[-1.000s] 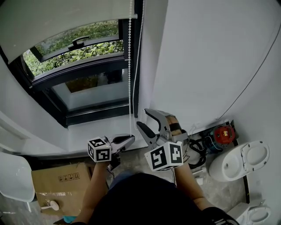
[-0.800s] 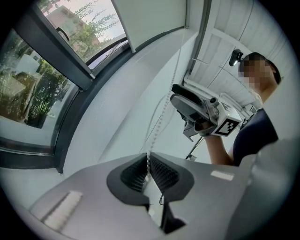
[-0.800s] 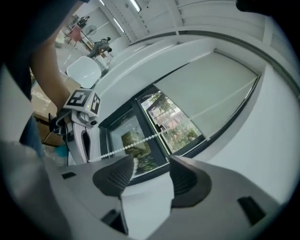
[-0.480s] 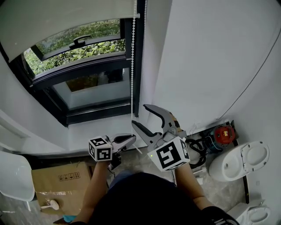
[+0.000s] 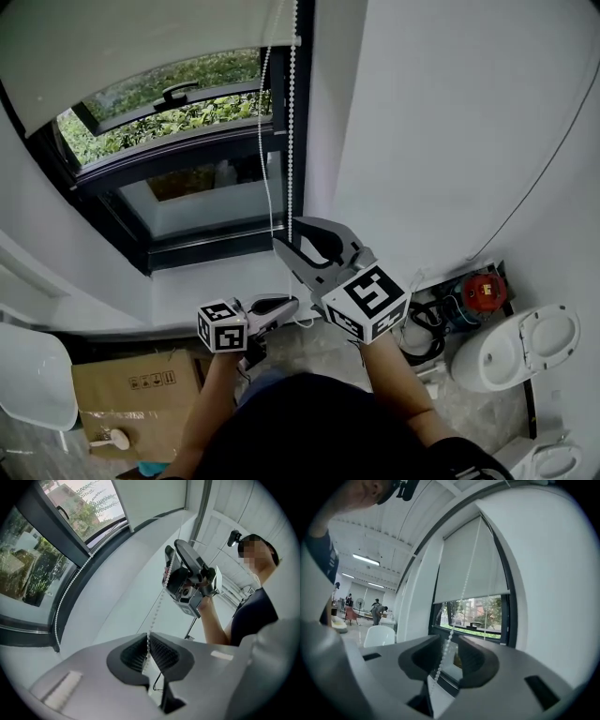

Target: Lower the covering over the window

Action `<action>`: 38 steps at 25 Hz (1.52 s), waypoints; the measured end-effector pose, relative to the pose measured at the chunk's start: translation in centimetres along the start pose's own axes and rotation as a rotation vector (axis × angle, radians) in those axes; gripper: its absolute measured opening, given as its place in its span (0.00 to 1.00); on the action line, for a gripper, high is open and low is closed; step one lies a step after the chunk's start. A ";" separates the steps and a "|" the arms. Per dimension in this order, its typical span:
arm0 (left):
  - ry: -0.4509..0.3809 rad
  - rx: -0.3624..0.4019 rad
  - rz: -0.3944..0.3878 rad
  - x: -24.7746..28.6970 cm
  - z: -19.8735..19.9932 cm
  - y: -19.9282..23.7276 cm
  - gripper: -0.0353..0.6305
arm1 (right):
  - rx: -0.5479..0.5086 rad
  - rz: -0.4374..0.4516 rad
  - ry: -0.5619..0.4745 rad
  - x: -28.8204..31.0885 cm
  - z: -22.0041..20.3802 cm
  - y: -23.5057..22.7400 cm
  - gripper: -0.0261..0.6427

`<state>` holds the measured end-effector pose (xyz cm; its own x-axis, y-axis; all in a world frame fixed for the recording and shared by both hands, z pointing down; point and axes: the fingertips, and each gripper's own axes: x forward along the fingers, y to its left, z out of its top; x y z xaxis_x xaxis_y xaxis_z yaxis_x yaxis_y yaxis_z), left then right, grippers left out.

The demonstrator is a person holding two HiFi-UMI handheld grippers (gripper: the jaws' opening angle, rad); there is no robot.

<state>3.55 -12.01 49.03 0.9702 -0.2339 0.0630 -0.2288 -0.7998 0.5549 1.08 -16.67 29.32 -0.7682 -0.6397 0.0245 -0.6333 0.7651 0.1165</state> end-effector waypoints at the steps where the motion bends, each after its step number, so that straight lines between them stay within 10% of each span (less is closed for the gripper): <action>1: -0.002 -0.001 -0.001 0.0 -0.1 -0.1 0.09 | 0.008 -0.002 -0.009 0.1 0.2 -0.1 0.21; 9: -0.001 0.035 0.011 0.2 0.0 -0.1 0.09 | 0.106 0.015 -0.049 -0.1 0.6 -0.4 0.07; 15: 0.150 0.068 0.052 0.8 -4.2 0.8 0.09 | 0.238 0.128 0.027 -0.3 -3.7 0.3 0.07; 38: -0.047 0.009 -0.007 -1.0 -1.8 -0.3 0.09 | 0.309 0.143 0.162 -0.5 -12.3 1.0 0.07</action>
<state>2.77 -10.51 50.30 0.9671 -0.2535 0.0202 -0.2228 -0.8063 0.5480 1.99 -16.47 41.65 -0.8418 -0.5092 0.1788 -0.5380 0.8180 -0.2036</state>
